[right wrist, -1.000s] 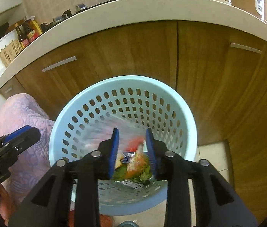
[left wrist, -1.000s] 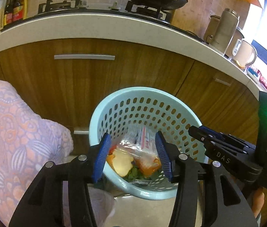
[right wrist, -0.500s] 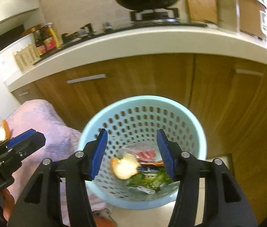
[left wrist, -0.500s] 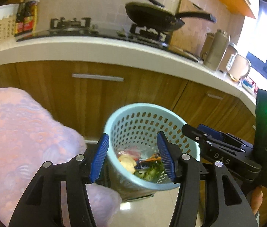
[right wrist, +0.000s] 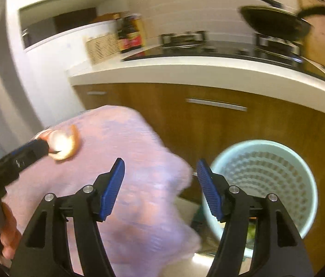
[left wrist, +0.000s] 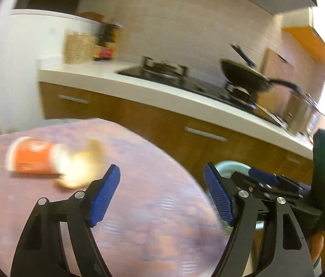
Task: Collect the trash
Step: 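Move both tools back over the table toward the orange paper cup, then grasp the orange paper cup rim with the left tool while the right tool grasps the orange peel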
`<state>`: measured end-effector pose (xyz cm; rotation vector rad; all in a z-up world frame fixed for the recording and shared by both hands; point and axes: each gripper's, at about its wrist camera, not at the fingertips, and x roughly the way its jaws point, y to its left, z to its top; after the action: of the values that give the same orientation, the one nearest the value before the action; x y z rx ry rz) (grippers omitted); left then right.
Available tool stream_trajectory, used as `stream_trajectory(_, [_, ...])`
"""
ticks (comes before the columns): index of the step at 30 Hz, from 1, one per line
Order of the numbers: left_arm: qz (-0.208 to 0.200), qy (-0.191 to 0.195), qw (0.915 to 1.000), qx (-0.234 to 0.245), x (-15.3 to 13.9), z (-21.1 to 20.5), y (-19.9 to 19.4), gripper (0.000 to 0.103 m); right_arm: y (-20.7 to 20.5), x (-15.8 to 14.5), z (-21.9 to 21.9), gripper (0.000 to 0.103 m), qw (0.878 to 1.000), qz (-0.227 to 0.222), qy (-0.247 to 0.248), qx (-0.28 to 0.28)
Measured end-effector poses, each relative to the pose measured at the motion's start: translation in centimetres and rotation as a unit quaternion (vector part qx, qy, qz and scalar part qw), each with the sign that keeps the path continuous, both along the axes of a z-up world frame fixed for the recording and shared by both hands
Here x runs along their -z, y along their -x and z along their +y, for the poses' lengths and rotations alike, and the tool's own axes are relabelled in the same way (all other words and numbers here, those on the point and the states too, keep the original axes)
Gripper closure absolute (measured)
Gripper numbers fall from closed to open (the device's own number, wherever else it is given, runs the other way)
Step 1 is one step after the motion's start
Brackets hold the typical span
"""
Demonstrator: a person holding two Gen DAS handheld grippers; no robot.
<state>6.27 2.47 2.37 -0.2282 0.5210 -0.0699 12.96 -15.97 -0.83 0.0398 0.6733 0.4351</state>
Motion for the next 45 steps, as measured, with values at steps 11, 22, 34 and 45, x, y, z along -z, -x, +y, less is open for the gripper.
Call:
stream_trajectory(11, [-0.002, 0.008, 0.9925, -0.122, -0.3, 13.5, 0.9, 0.028, -2.0, -0.8, 11.7, 0.042, 0.996, -0.035, 0.022, -0.075])
stream_trajectory(22, [0.061, 0.079, 0.9803, -0.170, 3.8, 22.8, -2.7, 0.026, -5.6, 0.8, 18.2, 0.042, 0.995, -0.045, 0.030, -0.086])
stream_trajectory(34, [0.071, 0.109, 0.9823, -0.135, 6.6, 23.2, -4.5, 0.032, -5.7, 2.7, 20.2, 0.042, 0.993, -0.055, 0.061, -0.086])
stream_trajectory(45, [0.073, 0.163, 0.9802, -0.085, 7.3, 22.7, -4.1, 0.059, -8.0, 3.8, 19.5, 0.042, 0.996, 0.007, 0.036, -0.082])
